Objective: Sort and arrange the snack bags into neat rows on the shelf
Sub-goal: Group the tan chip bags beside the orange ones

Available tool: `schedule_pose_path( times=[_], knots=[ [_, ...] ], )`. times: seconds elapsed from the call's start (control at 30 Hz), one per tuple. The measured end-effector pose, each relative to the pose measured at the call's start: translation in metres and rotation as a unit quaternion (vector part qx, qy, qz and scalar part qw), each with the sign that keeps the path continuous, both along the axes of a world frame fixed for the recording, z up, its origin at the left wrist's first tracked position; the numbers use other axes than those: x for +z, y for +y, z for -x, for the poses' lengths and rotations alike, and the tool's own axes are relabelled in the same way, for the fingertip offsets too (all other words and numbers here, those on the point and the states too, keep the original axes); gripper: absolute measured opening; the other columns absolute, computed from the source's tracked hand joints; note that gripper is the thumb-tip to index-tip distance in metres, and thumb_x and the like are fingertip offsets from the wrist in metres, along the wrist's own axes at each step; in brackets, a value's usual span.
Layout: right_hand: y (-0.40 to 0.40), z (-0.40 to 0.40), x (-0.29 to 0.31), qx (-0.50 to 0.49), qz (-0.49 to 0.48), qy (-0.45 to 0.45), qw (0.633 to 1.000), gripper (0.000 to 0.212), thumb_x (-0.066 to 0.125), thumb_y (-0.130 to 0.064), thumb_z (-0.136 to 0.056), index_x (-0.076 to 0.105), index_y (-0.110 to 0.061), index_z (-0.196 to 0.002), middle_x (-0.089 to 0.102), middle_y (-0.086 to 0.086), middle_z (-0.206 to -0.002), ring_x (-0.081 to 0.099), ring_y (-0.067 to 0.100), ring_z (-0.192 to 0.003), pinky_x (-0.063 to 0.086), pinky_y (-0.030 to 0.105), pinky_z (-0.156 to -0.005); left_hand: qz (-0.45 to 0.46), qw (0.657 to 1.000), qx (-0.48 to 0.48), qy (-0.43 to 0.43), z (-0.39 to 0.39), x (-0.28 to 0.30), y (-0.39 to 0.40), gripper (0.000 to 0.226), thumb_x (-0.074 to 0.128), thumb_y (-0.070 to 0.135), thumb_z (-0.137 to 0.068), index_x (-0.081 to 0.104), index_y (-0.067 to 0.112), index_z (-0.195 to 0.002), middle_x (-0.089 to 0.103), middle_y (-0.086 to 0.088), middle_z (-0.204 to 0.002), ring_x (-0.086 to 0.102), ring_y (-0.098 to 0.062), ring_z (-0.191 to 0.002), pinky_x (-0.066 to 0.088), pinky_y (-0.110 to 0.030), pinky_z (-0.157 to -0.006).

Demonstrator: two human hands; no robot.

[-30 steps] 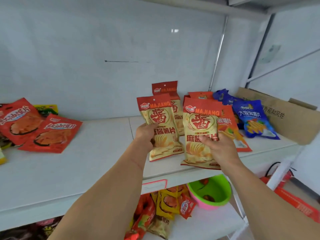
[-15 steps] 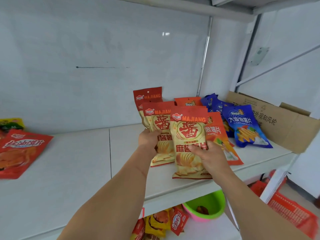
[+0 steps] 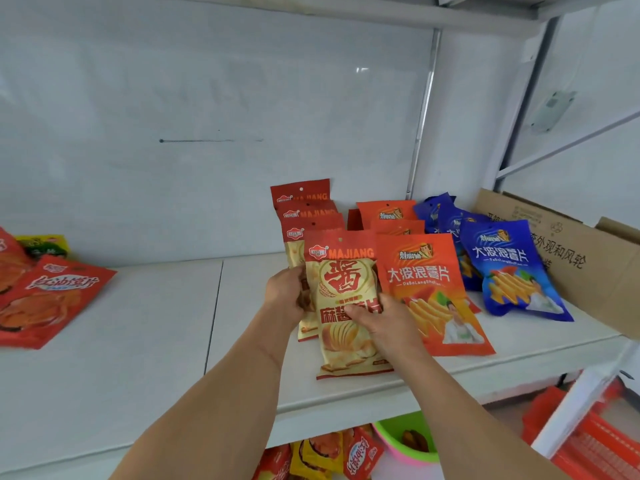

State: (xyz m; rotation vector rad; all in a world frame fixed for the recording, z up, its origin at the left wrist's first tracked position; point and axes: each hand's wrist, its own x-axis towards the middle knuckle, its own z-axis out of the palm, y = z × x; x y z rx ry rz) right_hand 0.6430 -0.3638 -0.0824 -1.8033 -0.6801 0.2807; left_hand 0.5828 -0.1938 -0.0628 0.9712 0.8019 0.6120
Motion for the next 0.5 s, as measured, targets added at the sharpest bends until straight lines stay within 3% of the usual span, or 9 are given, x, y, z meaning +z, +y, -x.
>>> schedule_pose_path(
  times=[0.07,0.17,0.3,0.37,0.43,0.5],
  knots=[
    [0.001,-0.004,-0.003,0.001,0.001,0.002,1.0,0.022,0.078,-0.038,-0.082,0.067,-0.023,-0.095,0.073,-0.01,-0.087,0.069,0.007,-0.081,0.053,0.024,-0.068,0.003,1.0,0.022,0.002,0.002,-0.003,0.001,0.02,0.059,0.02,-0.098,0.069,0.005,-0.094,0.076,-0.009,-0.078,0.072,-0.026,-0.072,0.062,-0.046,-0.075],
    [0.006,-0.007,-0.006,0.007,0.007,0.0,1.0,0.025,0.078,-0.04,-0.081,0.067,-0.023,-0.094,0.074,-0.008,-0.087,0.07,0.01,-0.082,0.057,0.034,-0.076,-0.006,0.999,0.043,-0.001,0.007,-0.004,0.001,0.022,0.053,0.017,-0.1,0.067,0.005,-0.089,0.069,-0.004,-0.062,0.065,-0.018,-0.053,0.055,-0.027,-0.048],
    [0.008,-0.006,-0.003,0.023,0.023,-0.017,0.999,0.024,0.077,-0.043,-0.082,0.061,-0.027,-0.087,0.071,-0.011,-0.085,0.067,0.005,-0.08,0.051,0.024,-0.064,-0.027,0.999,0.04,0.012,0.009,-0.003,0.001,0.026,0.048,0.014,-0.1,0.065,0.006,-0.083,0.068,-0.008,-0.069,0.064,-0.023,-0.061,0.052,-0.032,-0.06],
    [0.009,-0.007,-0.003,0.024,0.027,-0.023,0.999,0.024,0.077,-0.043,-0.082,0.061,-0.026,-0.09,0.071,-0.011,-0.086,0.067,0.004,-0.079,0.05,0.022,-0.062,-0.045,0.998,0.022,0.029,0.007,0.0,0.001,0.025,0.05,0.018,-0.1,0.067,0.006,-0.085,0.071,-0.008,-0.07,0.067,-0.025,-0.063,0.052,-0.03,-0.054],
    [0.011,-0.008,-0.004,0.016,0.04,-0.026,0.999,0.029,0.077,-0.044,-0.082,0.062,-0.024,-0.096,0.072,-0.01,-0.088,0.069,0.008,-0.081,0.056,0.028,-0.068,-0.059,0.997,0.012,0.044,0.007,0.004,0.0,0.027,0.052,0.024,-0.1,0.066,0.008,-0.083,0.07,-0.005,-0.063,0.066,-0.022,-0.057,0.048,-0.024,-0.042],
    [0.014,-0.01,-0.007,0.001,0.061,-0.038,0.997,0.035,0.076,-0.049,-0.081,0.061,-0.022,-0.098,0.072,-0.008,-0.09,0.069,0.012,-0.082,0.058,0.036,-0.073,-0.063,0.996,0.016,0.054,0.007,0.006,-0.002,0.036,0.048,0.036,-0.102,0.063,0.011,-0.083,0.068,-0.004,-0.066,0.064,-0.02,-0.055,0.046,-0.023,-0.042]
  ],
)
